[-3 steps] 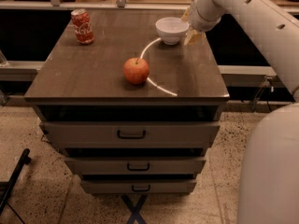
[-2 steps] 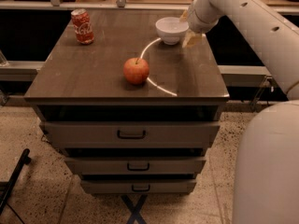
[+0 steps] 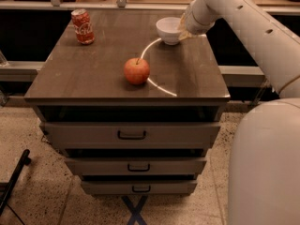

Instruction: Move white bowl near apple

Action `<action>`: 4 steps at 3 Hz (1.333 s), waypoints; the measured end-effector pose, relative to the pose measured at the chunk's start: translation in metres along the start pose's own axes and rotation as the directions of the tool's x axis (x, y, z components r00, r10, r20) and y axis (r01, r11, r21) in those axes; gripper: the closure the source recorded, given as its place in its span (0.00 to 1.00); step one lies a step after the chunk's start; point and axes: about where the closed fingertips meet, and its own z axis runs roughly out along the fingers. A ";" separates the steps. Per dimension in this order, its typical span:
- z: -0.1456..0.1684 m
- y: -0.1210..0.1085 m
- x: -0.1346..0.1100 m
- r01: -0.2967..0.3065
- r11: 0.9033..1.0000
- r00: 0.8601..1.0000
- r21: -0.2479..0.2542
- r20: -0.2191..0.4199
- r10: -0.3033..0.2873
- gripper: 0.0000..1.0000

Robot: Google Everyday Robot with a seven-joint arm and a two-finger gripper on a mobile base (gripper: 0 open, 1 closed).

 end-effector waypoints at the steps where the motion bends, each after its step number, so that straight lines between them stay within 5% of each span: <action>1: 0.002 0.001 -0.003 0.000 1.000 1.000 0.001 0.017 0.000 0.94; 2: -0.009 -0.001 -0.010 0.018 1.000 0.999 0.022 0.049 -0.019 1.00; 3: -0.039 -0.008 -0.023 0.104 0.991 0.993 0.081 0.040 -0.108 1.00; 4: -0.038 -0.007 -0.025 0.111 0.991 0.993 0.076 0.042 -0.114 1.00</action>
Offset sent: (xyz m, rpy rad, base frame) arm -0.0233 0.0123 0.0341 0.0569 -0.0700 0.0947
